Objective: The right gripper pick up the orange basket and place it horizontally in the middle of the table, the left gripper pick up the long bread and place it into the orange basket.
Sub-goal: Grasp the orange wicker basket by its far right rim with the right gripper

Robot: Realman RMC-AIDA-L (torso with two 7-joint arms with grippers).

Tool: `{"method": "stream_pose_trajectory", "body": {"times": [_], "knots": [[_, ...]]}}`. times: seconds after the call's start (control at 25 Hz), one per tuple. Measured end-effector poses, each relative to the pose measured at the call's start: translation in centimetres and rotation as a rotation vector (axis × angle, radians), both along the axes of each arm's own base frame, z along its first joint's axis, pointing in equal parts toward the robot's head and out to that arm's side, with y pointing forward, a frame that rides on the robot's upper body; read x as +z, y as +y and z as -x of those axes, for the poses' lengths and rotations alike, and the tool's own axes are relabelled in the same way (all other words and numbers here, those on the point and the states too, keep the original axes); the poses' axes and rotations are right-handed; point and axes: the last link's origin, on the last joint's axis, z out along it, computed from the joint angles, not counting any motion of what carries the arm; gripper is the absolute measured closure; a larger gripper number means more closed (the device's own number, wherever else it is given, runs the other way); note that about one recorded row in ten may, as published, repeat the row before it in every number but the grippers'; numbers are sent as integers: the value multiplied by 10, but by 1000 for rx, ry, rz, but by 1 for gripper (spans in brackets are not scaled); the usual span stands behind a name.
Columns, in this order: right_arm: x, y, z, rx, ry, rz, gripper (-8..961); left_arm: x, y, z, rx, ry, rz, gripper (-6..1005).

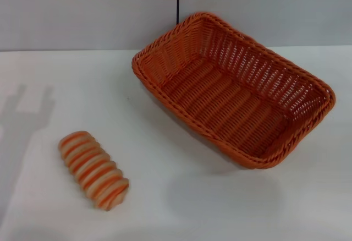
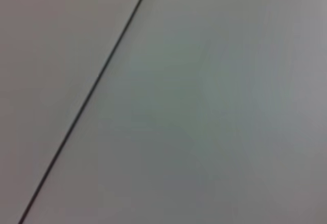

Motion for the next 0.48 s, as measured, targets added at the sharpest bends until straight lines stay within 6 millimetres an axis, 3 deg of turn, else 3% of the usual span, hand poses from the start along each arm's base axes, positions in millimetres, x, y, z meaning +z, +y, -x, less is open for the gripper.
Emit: {"method": "stream_pose_trajectory", "body": {"times": [0.28, 0.48], "knots": [[47, 18, 35, 175, 2, 249, 556, -2, 2, 0, -6, 6, 24, 349], [64, 27, 60, 240, -63, 307, 556, -2, 2, 0, -12, 10, 34, 349]]}}
